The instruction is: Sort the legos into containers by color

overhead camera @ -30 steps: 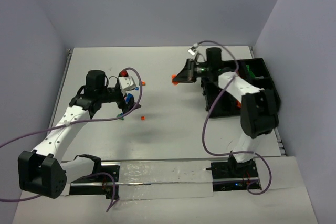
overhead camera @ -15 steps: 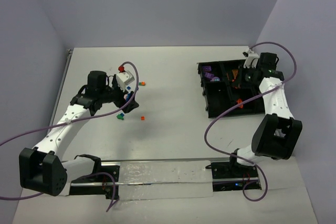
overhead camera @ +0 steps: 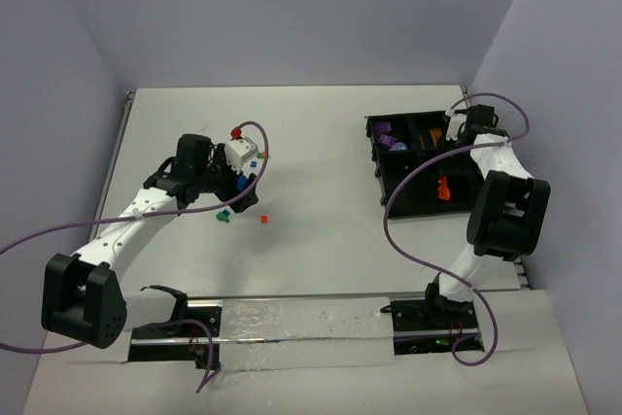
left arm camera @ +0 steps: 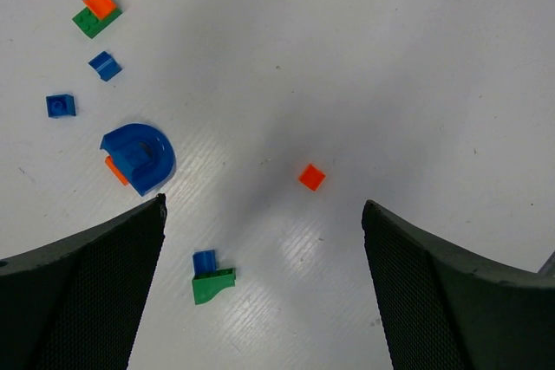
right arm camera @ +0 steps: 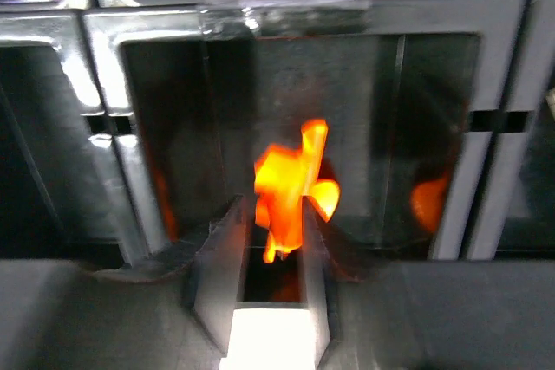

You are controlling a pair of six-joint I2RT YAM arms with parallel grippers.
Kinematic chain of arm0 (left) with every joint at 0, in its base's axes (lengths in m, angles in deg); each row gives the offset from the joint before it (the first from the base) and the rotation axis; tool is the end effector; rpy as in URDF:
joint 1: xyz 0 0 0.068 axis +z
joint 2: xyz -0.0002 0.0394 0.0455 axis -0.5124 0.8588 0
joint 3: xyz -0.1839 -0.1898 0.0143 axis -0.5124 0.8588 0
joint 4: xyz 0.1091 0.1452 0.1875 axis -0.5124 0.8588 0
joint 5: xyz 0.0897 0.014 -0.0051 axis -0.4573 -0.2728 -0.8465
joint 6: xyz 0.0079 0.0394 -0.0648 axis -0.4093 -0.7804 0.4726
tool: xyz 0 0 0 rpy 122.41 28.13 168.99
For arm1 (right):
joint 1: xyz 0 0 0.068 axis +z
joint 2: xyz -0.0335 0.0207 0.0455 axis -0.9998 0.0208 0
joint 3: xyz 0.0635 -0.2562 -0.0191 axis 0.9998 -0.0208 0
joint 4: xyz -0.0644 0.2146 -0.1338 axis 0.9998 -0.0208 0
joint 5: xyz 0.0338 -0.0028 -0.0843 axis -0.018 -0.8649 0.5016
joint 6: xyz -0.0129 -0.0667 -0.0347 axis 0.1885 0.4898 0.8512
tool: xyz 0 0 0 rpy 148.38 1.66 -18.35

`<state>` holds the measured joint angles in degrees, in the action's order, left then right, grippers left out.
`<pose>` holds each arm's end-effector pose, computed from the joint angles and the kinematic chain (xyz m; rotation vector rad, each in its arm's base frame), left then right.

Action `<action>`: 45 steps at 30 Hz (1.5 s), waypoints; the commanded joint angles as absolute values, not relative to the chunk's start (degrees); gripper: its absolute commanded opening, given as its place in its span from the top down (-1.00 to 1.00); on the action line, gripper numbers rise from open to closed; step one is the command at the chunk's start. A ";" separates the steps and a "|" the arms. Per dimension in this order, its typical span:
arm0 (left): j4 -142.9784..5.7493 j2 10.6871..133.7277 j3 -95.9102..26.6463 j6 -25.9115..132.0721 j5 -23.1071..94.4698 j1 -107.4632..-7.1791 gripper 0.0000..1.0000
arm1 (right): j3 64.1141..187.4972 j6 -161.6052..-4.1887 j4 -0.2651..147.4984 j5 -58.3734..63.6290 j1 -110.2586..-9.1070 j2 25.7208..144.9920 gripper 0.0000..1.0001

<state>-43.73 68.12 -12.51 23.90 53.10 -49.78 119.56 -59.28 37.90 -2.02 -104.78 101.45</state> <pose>0.2585 -0.1183 0.2309 0.9301 2.1090 -0.5345 0.3460 -0.0846 0.1828 -0.0847 2.6470 0.1018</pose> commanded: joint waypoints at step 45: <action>-46.93 64.49 -16.16 44.24 80.29 -26.52 -0.75 | 139.84 -43.17 47.78 -10.75 -38.00 121.44 -0.06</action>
<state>-46.42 66.53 -13.99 43.07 78.66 -26.85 136.56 -46.65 47.58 -12.27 -39.19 120.07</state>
